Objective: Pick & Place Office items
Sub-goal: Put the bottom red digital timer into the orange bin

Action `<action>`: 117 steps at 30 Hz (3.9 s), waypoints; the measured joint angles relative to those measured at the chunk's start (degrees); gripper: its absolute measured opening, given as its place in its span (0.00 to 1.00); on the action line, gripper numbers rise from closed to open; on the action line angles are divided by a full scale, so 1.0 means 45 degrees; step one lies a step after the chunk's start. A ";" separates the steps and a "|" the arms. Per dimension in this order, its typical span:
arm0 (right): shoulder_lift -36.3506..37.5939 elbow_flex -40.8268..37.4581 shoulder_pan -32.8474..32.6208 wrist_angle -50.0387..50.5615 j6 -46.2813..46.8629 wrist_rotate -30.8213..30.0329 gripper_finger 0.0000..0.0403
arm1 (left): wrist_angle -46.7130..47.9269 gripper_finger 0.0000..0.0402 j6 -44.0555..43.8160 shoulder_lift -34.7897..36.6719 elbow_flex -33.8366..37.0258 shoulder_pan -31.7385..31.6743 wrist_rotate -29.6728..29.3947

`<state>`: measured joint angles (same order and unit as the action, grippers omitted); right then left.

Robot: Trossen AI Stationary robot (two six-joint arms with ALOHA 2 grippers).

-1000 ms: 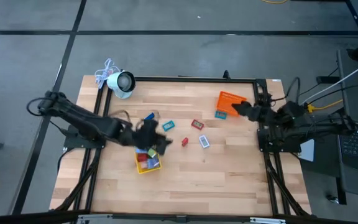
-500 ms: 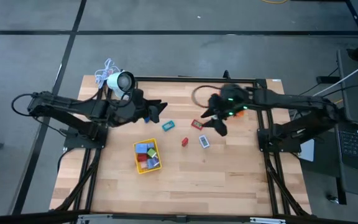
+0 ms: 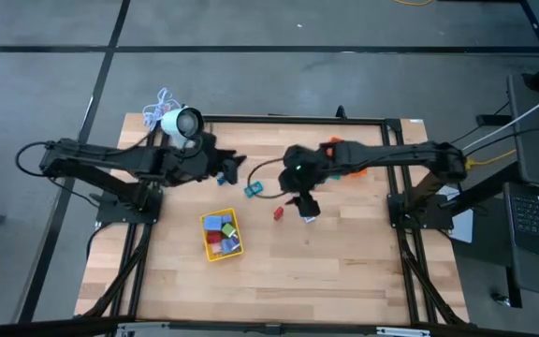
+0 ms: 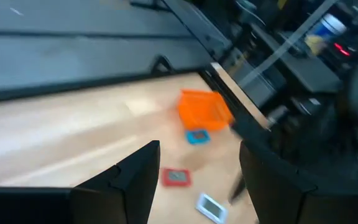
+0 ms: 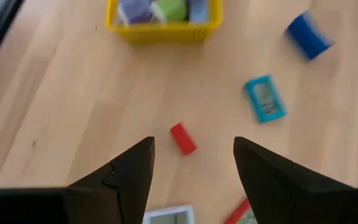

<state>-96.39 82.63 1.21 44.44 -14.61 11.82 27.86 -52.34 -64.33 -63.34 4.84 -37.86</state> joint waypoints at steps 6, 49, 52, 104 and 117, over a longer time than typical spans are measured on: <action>-0.1015 -0.0005 -0.0410 0.0958 0.0646 -0.0055 0.56 | 0.3396 0.54 -0.0914 0.2108 -0.0009 0.0591 -0.2090; -0.3342 -0.0005 -0.0354 -0.1124 -0.0194 0.0576 0.56 | 0.8285 0.54 -0.5235 0.4807 0.1915 0.1919 -0.2134; -0.3655 -0.0005 -0.0360 -0.1170 -0.0196 0.0578 0.56 | 0.8126 0.54 -0.5230 0.4821 0.1915 0.1919 -0.2135; -0.4199 -0.0502 0.0537 -0.2613 0.2227 0.1263 0.12 | 0.8140 0.54 -0.4852 0.4822 0.1920 0.1919 -0.1848; -0.4041 0.3137 0.2682 -0.1486 0.3250 -0.0040 0.12 | 0.8140 0.54 -0.4725 0.4822 0.1920 0.1916 -0.1848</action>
<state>-114.57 96.74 13.28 37.75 0.01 11.64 64.49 -73.60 -42.63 -54.70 13.46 -46.17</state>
